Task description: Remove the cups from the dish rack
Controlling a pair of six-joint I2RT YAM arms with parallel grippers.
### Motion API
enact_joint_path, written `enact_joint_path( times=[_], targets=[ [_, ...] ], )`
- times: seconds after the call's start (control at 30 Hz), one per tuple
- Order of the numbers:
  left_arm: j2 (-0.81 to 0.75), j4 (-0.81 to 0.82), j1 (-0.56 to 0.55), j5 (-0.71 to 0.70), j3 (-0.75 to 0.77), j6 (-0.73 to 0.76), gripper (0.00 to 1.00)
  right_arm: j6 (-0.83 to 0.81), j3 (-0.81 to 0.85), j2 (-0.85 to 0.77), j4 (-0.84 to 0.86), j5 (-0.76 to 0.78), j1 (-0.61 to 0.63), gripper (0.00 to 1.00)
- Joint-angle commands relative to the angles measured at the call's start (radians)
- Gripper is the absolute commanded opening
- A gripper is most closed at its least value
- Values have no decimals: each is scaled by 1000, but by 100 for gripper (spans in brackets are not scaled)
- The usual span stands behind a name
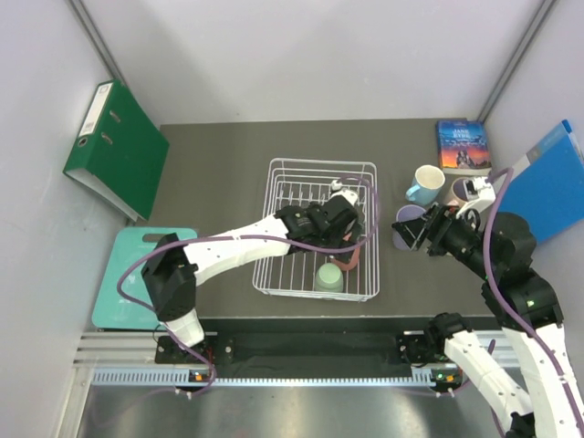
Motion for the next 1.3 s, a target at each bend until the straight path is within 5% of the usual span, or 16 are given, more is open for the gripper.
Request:
enact_joint_path(
  times=[0.0,0.6,0.77,0.8,0.97,1.03,1.27],
  targets=[
    [35,46,-39,-24,110,37,99,-23,-7,-7,2,-35,3,73],
    [217,48,-44,-39,193,-7,99,-86,12,-4,-62,-35,6,74],
    [198,38,-46,-76,196,-15,72,-81,19,-7,-59,-16,8,74],
    [191,37,-44,-84,198,-16,58,-80,22,-9,-59,-15,8,74],
    [132,16,-46,-153,207,-7,25,-70,30,-10,-51,2,9,73],
    [119,-21,-44,-182,233,-9,2,-64,33,-13,-48,10,9,74],
    [-100,-64,-44,-254,310,-15,0,-9,21,-33,-8,53,8,74]
  ],
)
